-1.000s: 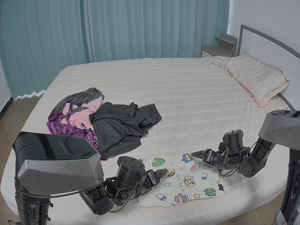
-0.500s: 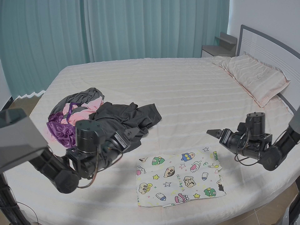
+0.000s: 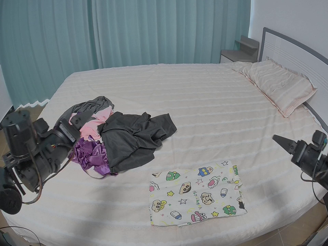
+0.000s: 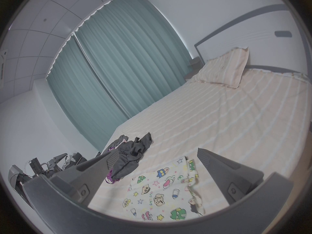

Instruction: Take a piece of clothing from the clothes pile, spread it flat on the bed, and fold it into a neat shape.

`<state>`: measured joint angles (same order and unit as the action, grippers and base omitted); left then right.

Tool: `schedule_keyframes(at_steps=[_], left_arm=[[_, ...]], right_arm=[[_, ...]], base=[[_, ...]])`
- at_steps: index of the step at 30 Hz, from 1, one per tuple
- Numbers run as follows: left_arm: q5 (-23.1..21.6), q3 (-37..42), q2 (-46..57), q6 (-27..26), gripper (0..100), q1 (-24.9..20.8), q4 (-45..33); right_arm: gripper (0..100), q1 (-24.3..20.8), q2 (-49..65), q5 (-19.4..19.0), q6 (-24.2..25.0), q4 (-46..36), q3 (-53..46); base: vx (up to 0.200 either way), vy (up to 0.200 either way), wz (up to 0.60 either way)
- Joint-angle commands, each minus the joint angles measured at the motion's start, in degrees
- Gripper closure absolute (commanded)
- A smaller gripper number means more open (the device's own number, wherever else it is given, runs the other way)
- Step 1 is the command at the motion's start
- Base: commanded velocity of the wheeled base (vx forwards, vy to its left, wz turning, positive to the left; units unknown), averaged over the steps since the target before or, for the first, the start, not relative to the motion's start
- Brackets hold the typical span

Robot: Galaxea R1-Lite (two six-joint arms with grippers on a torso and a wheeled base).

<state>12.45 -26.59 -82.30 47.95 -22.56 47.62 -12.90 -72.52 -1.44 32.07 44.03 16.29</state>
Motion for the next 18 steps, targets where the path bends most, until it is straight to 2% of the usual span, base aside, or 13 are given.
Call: schedule_keyframes(at_steps=[1,3,4,7,10,14,18], left_arm=[[8.47,12.44,24.73,-12.79,0,2.79,-3.06],[10.14,14.55,29.04,-16.04,0,2.88,-3.14],[10.49,14.81,29.83,-16.39,0,2.88,-3.14],[14.45,17.27,35.54,-20.35,0,2.88,-5.08],[15.77,17.71,39.23,-22.98,0,2.88,-7.45],[16.91,17.71,49.43,-29.31,0,2.88,-15.18],[17.52,17.71,57.07,-33.00,0,4.55,-22.39]], right_arm=[[0,6.92,33.32,0.56,-4.56,-17.23,-8.46],[0,7.27,40.71,0.56,-6.15,-24.96,-8.02],[0,7.27,42.02,0.56,-6.59,-26.37,-8.02],[0,8.68,51.25,0.38,-10.80,-36.12,-8.11],[0,9.56,55.03,0.21,-12.65,-39.90,-7.94],[0,10.70,59.51,0.47,-15.20,-44.03,-7.59],[0,12.72,62.24,0.65,-16.87,-48.08,-7.50]], base=[[0.000,0.000,0.00],[0.000,0.000,0.00],[0.000,0.000,0.00],[0.000,0.000,0.00],[0.000,0.000,0.00],[0.000,0.000,0.00],[0.000,0.000,0.00]])
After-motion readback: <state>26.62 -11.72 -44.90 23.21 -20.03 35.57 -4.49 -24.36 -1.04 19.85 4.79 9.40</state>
